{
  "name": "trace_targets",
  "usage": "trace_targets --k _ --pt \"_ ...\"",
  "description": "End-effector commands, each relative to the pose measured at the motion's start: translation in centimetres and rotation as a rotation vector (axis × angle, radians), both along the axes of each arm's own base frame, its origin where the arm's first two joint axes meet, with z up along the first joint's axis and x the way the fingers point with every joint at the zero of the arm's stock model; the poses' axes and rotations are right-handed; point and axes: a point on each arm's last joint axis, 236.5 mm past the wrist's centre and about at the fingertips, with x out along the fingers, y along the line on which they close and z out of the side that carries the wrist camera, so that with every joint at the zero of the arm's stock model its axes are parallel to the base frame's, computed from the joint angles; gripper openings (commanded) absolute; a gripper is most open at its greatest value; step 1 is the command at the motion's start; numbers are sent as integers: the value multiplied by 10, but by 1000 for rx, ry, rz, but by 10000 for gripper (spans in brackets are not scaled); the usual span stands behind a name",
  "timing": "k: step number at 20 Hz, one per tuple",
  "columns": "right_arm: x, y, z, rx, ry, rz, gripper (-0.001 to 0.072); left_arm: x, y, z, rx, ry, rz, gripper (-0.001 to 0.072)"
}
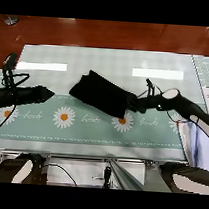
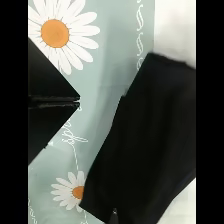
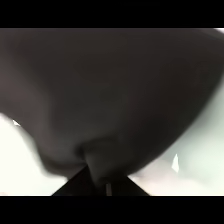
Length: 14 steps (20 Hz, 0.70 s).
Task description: Fold the shirts.
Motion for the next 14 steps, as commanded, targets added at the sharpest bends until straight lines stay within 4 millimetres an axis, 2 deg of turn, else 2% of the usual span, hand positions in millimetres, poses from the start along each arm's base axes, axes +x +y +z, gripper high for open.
trace_targets --k 1,2,4,6,8,9,11,14 --pt "44 14 96 -22 -259 137 22 0 0 0 0 -3 0 25" --pt "58 9 133 -67 -338 142 23 0 0 0 0 -3 0 24" --pt "72 -9 203 -185 -459 167 22 0 0 0 0 -3 0 24" --pt "76 -36 260 -310 -546 152 22 0 0 0 0 -3 -1 25" --pt "76 -72 305 -394 -588 86 23 0 0 0 0 -3 0 24" --pt "74 -97 323 -428 -590 25 23 0 0 0 0 -3 0 25" --pt "65 -159 340 -508 -550 -124 23 0 -1 0 -1 -3 0 25" --pt "25 -252 336 -631 -365 -363 22 1 0 0 0 -3 0 25"
